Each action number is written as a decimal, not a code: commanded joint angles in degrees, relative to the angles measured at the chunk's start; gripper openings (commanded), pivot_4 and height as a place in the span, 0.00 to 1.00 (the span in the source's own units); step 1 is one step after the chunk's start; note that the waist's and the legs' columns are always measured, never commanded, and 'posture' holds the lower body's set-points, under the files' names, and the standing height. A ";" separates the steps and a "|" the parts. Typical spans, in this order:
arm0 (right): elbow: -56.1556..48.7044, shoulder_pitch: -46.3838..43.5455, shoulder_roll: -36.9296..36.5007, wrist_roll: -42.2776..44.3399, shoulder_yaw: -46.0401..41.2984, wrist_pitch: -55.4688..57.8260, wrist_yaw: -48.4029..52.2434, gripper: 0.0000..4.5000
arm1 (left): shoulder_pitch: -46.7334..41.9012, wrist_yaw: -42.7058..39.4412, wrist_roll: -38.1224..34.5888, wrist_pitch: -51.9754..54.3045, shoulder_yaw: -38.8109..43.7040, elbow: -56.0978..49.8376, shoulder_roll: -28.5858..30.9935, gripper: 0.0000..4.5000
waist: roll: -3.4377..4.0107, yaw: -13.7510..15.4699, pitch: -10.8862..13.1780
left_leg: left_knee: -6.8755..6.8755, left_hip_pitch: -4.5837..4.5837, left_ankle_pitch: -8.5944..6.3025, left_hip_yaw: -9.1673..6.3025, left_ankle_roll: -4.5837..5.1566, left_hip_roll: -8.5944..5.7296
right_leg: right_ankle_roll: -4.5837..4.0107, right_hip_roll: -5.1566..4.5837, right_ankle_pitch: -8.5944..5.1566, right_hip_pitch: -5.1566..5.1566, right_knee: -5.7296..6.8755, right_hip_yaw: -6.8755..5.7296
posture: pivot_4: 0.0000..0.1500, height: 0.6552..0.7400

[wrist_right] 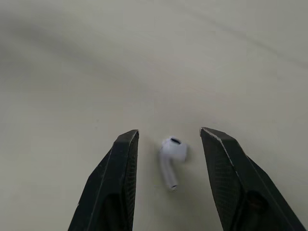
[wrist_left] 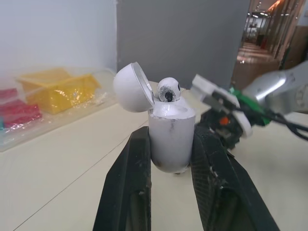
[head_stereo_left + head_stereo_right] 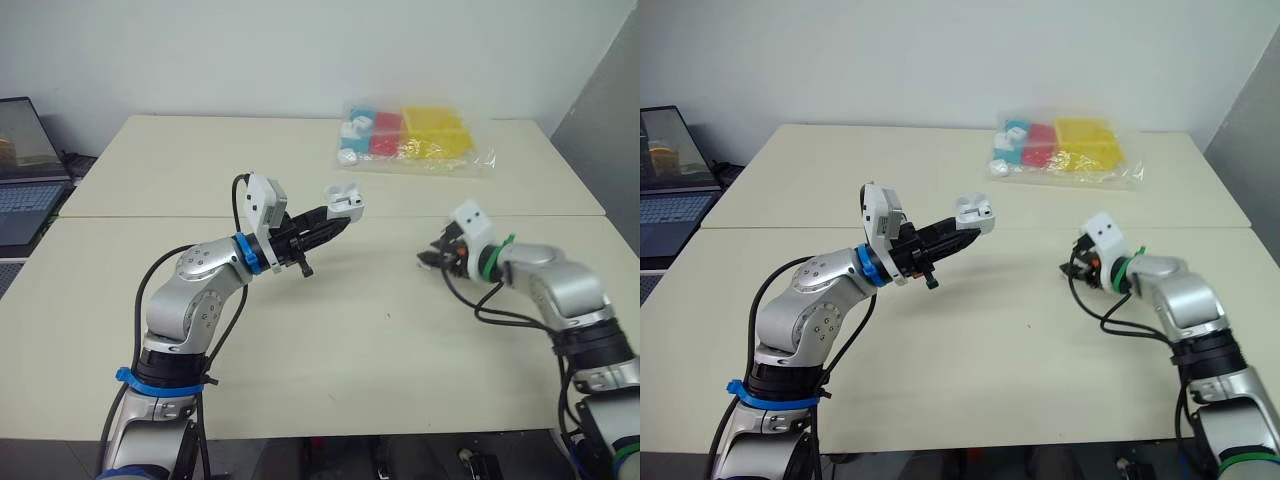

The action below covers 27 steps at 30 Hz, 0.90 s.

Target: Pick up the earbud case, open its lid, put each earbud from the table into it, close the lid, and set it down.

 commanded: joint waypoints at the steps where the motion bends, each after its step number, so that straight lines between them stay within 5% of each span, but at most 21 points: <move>1: 0.48 -0.94 0.48 -2.07 -1.77 -3.25 -0.40 0.46 | -0.67 0.53 -1.22 -0.03 0.92 -2.41 -0.06 0.17 | 0.00 -0.01 0.00 | 0.01 0.02 0.00 0.00 0.00 -0.01 | 0.00 -0.01 0.00 0.01 0.01 0.00 | 1.00 1.00; 13: 7.03 0.52 3.37 -6.78 -1.90 -9.29 -0.66 0.46 | -2.25 -0.45 -1.25 0.43 0.44 -1.18 -0.08 0.17 | 0.00 -0.04 0.00 | 0.07 0.18 0.01 -0.01 0.00 0.02 | 0.00 0.06 0.00 0.17 0.03 -0.01 | 1.00 1.00; 19: 5.54 2.29 3.85 -6.42 -1.96 -8.75 0.48 0.10 | -2.78 -1.15 -1.05 0.18 0.38 -0.44 0.02 0.17 | 0.00 -0.03 0.00 | 0.10 0.22 0.01 -0.04 0.00 0.02 | 0.00 0.06 0.00 0.22 0.04 -0.02 | 1.00 1.00; 27: 1.28 4.65 0.21 -6.39 -1.56 -8.50 5.14 0.09 | -2.85 -1.46 -0.86 -0.05 0.13 -0.11 -0.36 0.17 | 0.00 0.09 0.00 | 0.08 0.20 0.01 -0.07 0.00 0.02 | 0.01 0.05 0.00 0.23 0.01 -0.05 | 1.00 1.00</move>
